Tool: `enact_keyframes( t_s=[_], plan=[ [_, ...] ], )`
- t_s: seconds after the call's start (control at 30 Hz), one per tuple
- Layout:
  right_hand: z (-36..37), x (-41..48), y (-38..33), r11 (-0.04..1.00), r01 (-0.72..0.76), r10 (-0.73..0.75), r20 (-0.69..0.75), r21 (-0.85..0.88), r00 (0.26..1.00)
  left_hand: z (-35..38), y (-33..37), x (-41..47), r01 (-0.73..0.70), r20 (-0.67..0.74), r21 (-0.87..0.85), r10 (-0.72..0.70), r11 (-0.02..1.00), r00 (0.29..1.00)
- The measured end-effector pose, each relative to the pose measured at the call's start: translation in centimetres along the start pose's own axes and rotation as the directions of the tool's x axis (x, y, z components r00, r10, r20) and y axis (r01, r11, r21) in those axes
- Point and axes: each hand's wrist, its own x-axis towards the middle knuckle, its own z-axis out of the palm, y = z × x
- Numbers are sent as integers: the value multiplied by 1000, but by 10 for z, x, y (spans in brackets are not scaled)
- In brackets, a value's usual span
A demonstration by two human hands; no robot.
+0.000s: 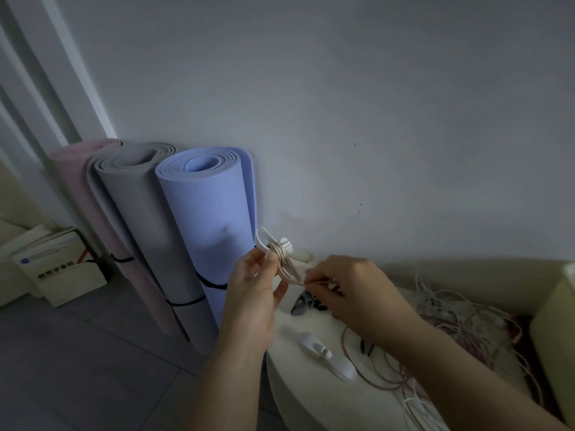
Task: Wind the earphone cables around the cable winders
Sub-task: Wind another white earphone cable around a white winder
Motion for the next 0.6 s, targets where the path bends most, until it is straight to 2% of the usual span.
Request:
enact_keyframes(
  t_s=[0.13, 0.23, 0.3, 0.4, 0.5, 0.6],
  plan=[
    [-9, 2, -2, 998, 61, -62, -51, -19, 997, 3, -2, -5, -121, 12, 312, 123, 942, 992],
    [-13, 3, 2, 999, 39, -38, -158, 7, 987, 4, -1, -12, -198, 148, 481, 144, 854, 978],
    [-19, 3, 6, 998, -39, 49, -217, 48, 975, 3, 0, -14, -221, 250, 543, 95, 810, 964],
    [-33, 0, 10, 969, -141, 197, -291, 203, 936, 0, 0, -15, -273, 380, 618, 24, 737, 924],
    [-40, 0, 12, 930, -186, 276, -268, 318, 923, 0, 2, -17, -292, 491, 614, -65, 733, 869],
    [-38, 0, 14, 901, -193, 295, -223, 388, 929, 0, 3, -20, -289, 555, 585, -114, 758, 824]
  ],
)
